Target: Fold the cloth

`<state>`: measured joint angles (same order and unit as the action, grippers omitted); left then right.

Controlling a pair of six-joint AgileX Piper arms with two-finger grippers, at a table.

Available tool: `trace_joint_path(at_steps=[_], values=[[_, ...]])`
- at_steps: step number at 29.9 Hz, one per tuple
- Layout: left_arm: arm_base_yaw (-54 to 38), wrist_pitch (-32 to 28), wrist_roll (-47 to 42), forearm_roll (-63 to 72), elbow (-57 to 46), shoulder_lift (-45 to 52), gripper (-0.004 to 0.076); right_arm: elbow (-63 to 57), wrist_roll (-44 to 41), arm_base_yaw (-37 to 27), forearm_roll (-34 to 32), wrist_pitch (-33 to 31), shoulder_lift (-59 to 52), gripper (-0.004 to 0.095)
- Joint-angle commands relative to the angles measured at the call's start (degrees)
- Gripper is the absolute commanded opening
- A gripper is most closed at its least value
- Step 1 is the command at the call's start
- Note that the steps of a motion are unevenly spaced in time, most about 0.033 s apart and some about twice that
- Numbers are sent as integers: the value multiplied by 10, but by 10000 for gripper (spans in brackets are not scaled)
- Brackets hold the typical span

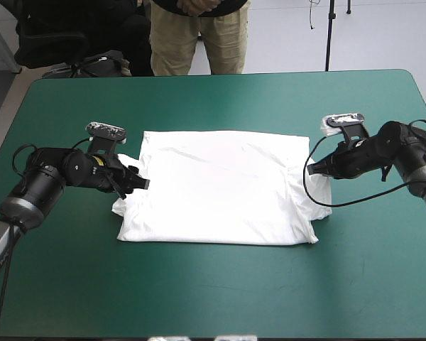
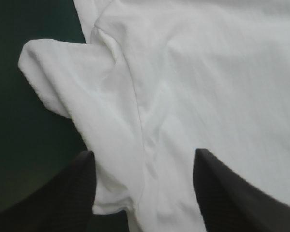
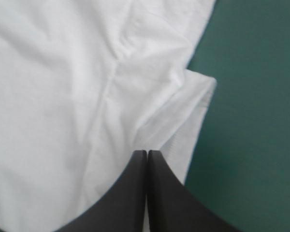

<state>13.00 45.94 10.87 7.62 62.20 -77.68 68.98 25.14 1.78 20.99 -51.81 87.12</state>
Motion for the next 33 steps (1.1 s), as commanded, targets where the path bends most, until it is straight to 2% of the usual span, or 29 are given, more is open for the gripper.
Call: trace_joint_path(at_steps=[1, 5, 10, 15, 18, 22, 26, 31, 33], values=[[2, -16, -4, 12, 15, 16, 433, 23, 48, 20, 85, -6, -20, -17], [2, -3, -7, -7, 23, 16, 433, 24, 64, 68, 132, 7, -3, -17], [2, 30, -10, -14, 42, 16, 433, 26, 61, 134, 133, 29, 55, -17], [2, 73, -20, -34, 43, 16, 433, 26, 66, 170, 133, 71, 123, -7], [2, 92, -27, -58, 43, 16, 433, 26, 87, 185, 133, 82, 140, 91], [2, 94, -42, -96, 43, 16, 433, 28, 115, 180, 133, 86, 137, 275], [-3, 90, -65, -116, 43, 16, 433, 68, 104, 148, 122, 11, 115, 360], [-64, 22, -115, -101, 43, 13, 435, 133, 108, 110, 109, -125, 69, 365], [-104, -11, -109, -44, 44, 1, 435, 154, 112, 104, 112, -150, 55, 365]])
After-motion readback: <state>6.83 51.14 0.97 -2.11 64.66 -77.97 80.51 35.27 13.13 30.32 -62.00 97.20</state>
